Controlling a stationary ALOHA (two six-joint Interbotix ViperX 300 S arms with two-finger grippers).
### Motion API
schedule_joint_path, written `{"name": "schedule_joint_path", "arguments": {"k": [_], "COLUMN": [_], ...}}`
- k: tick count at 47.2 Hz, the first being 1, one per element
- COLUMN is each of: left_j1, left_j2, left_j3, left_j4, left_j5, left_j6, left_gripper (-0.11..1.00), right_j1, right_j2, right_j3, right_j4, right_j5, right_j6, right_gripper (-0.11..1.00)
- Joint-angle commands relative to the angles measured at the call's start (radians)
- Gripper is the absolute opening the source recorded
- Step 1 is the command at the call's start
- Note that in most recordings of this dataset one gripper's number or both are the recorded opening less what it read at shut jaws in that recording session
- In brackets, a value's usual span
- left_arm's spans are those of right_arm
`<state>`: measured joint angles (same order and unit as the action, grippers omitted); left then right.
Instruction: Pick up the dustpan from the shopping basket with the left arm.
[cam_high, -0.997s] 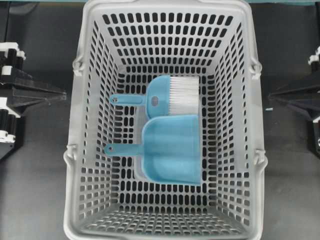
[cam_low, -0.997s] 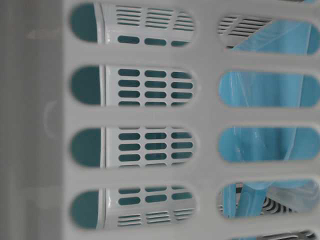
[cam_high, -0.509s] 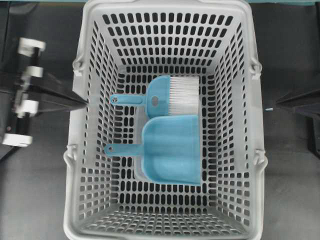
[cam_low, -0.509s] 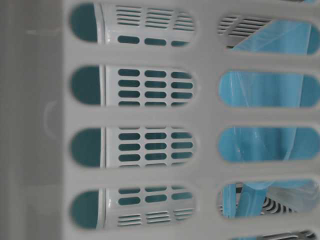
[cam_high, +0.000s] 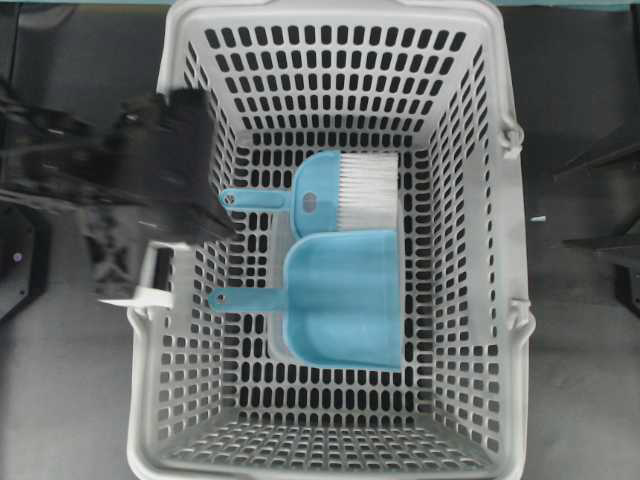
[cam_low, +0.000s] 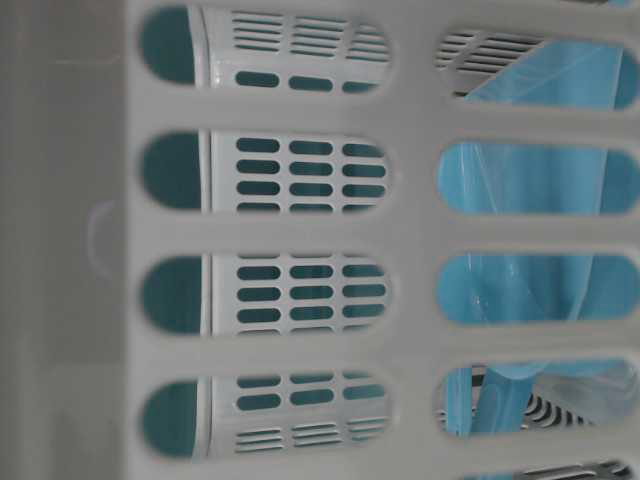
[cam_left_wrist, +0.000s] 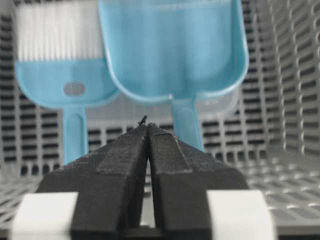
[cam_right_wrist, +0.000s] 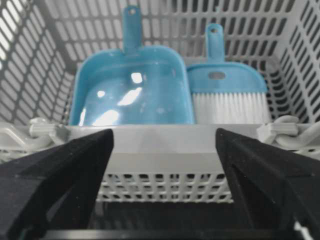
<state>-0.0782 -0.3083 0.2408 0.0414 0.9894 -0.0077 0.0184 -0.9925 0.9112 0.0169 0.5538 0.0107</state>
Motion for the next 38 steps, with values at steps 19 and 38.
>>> {"name": "schedule_joint_path", "arguments": {"k": [19, 38], "left_j1": [-0.087, -0.101], "left_j2": [0.336, 0.437], "left_j3": [-0.158, -0.109], "left_j4": [0.003, 0.003], "left_j5": [0.175, 0.094], "left_j6": [-0.005, -0.018], "left_gripper": [0.90, 0.89], "right_j1": [0.002, 0.002], "right_j2": [-0.049, -0.118], "right_j3": [0.011, 0.058], "right_j4": [0.003, 0.003], "right_j5": [-0.011, -0.035], "right_j6": [0.005, 0.025], "right_gripper": [0.78, 0.77]}}
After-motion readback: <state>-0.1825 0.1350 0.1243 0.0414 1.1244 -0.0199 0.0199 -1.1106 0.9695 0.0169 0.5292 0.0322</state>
